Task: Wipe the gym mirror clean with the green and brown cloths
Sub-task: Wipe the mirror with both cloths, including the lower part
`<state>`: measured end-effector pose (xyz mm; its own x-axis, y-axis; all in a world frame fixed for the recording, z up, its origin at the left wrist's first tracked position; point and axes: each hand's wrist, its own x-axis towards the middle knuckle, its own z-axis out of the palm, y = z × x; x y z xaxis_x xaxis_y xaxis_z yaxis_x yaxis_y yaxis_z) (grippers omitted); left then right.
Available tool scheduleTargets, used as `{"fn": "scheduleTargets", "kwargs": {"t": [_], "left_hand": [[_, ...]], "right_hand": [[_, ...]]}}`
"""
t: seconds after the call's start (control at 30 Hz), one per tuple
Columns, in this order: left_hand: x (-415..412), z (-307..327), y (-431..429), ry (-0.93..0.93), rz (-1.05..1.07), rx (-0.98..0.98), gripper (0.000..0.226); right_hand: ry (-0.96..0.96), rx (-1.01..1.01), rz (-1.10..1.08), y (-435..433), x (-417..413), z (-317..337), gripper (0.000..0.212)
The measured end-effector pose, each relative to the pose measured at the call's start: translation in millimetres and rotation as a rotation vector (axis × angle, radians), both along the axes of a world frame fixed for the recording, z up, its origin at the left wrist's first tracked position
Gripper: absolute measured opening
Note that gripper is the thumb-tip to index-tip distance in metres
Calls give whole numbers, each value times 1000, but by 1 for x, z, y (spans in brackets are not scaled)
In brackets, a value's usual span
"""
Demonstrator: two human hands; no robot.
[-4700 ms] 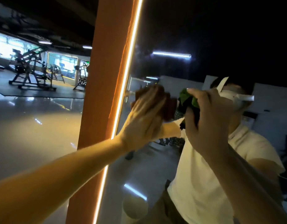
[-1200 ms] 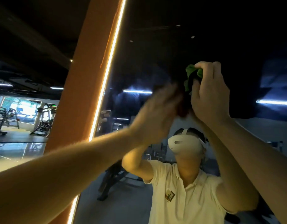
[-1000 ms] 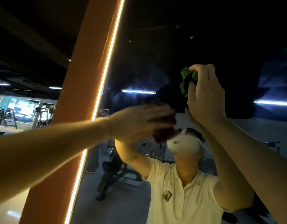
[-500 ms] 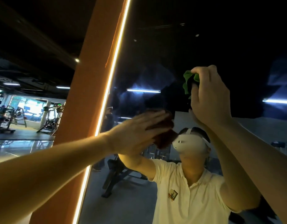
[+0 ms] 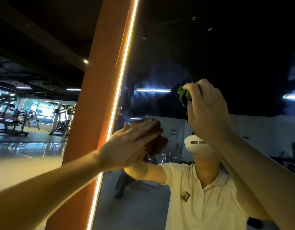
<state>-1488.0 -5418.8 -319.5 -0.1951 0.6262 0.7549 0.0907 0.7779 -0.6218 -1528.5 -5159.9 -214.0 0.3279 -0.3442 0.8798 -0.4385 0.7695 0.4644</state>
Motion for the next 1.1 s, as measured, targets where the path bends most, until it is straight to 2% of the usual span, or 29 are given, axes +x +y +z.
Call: {"fn": "scheduleTargets", "kwargs": {"t": [0.07, 0.17, 0.23, 0.3, 0.4, 0.47, 0.57, 0.7, 0.77, 0.87, 1.03, 1.1], "left_hand": [[-4, 50, 4, 86, 63, 68, 51], [-11, 116, 15, 138, -173, 442, 54], [-16, 121, 30, 197, -275, 587, 52], [-19, 88, 43, 197, -295, 599, 51], [-13, 9, 31, 93, -233, 394, 52], [-9, -15, 10, 70, -185, 308, 51], [-11, 26, -2, 97, -125, 355, 52], [-20, 135, 8, 158, -199, 706, 59], [-26, 145, 19, 213, -261, 804, 57], [-26, 84, 32, 247, -308, 747, 52], [-11, -66, 17, 57, -237, 663, 55], [-6, -76, 14, 23, -227, 637, 54]], "right_hand": [[7, 18, -1, -1, -2, 0, 43], [12, 23, 16, 0, -2, 2, 41], [4, 20, 34, 0, -2, 1, 41], [-8, 22, 47, 0, -2, 0, 41], [12, 15, 64, 1, -2, 0, 41], [14, 16, 68, 1, -2, 0, 41], [9, 21, 44, 2, -3, 0, 41], [9, 25, 56, 2, -3, -1, 37], [7, 27, 65, 3, -2, 0, 36], [-6, 26, 54, 3, -3, 0, 37], [-16, -1, 48, 1, -1, 1, 37], [-16, 6, 49, 1, 0, 0, 37]]}}
